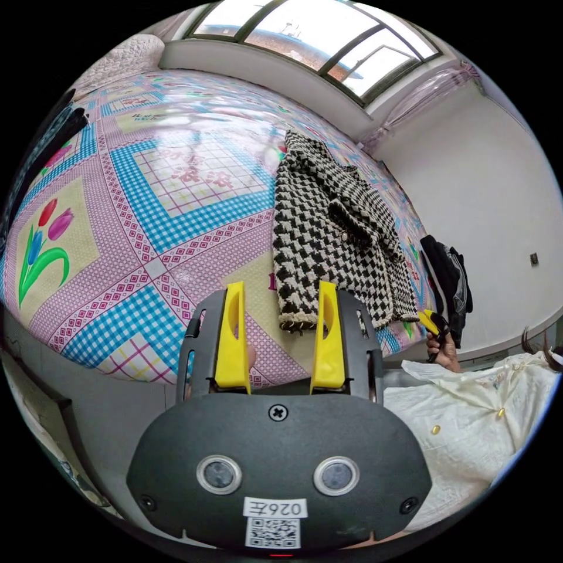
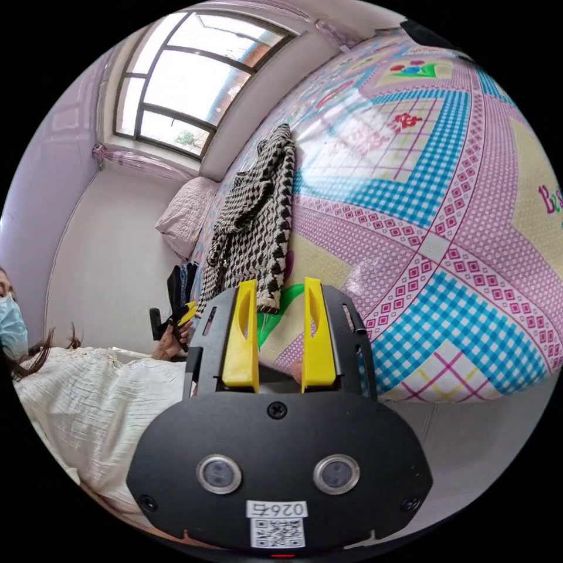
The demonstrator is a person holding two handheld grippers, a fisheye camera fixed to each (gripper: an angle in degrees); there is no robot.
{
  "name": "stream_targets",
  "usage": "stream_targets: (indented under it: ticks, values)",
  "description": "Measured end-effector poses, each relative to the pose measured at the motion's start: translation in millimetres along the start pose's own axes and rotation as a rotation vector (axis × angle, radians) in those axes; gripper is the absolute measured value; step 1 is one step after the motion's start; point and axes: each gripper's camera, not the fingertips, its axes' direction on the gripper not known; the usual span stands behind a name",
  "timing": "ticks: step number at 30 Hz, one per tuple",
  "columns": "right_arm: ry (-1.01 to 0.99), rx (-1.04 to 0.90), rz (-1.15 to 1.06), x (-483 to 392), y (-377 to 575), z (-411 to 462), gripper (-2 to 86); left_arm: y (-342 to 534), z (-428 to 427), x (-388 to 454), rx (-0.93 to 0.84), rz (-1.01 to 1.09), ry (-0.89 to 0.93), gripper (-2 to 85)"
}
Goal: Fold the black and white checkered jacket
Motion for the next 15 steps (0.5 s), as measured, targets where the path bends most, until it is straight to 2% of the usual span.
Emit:
stream_targets:
  ticks: [7, 12, 15]
  values:
    - [-0.143, -0.049, 0.020, 13, -18, -3, 6.3, -23, 7, -31, -0.082, -0.037, 0.196, 12.0]
    - [-0.233, -0.079, 0.038, 19, -35, 0, 6.5, -39, 6, -43, -0.093, -0.051, 0.163, 6.8]
    - [-0.264, -0.083, 0.049, 24, -44, -4, 7.3, -46, 5, -61, -0.111, -0.109, 0.241, 5.5]
